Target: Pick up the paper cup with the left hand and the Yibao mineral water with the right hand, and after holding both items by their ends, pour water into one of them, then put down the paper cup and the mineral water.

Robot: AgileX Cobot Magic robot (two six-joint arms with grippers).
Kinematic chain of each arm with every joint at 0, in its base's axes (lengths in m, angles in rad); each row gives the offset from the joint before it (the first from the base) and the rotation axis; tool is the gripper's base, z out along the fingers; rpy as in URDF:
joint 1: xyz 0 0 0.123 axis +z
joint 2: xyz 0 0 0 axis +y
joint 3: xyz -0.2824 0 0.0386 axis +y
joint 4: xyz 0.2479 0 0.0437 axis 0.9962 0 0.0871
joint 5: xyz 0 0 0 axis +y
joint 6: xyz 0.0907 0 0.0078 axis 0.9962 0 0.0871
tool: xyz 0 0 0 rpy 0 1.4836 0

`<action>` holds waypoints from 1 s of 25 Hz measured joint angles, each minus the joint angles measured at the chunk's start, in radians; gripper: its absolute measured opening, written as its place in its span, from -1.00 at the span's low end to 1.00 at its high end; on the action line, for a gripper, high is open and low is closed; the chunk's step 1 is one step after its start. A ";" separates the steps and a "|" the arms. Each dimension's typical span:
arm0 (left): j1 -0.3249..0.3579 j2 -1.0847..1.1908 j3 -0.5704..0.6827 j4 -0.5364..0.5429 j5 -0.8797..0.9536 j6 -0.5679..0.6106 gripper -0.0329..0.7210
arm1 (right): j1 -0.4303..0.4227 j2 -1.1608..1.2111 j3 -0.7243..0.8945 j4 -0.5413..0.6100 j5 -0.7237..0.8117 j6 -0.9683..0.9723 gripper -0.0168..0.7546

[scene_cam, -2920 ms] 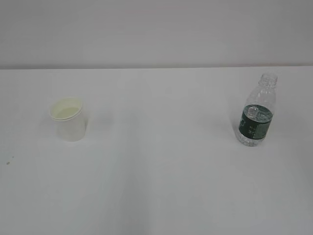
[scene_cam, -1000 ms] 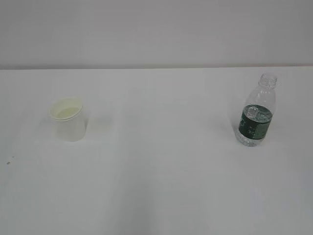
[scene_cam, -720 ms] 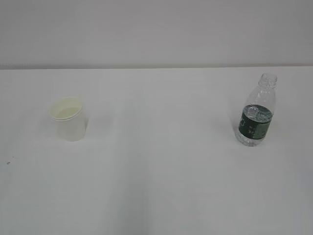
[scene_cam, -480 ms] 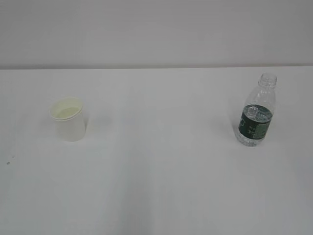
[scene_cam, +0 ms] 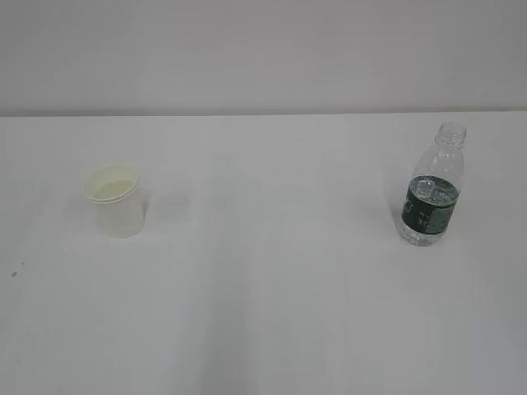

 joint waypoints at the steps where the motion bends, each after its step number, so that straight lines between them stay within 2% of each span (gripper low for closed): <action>1: 0.000 -0.007 0.008 0.005 0.000 0.000 -0.19 | 0.000 0.000 0.008 0.003 -0.010 0.000 0.57; 11: 0.000 -0.097 0.109 0.011 -0.005 0.000 -0.20 | 0.000 0.000 0.072 0.018 -0.081 0.000 0.57; 25: 0.000 -0.105 0.154 0.009 -0.008 0.000 -0.20 | 0.000 0.000 0.226 0.030 -0.108 -0.002 0.57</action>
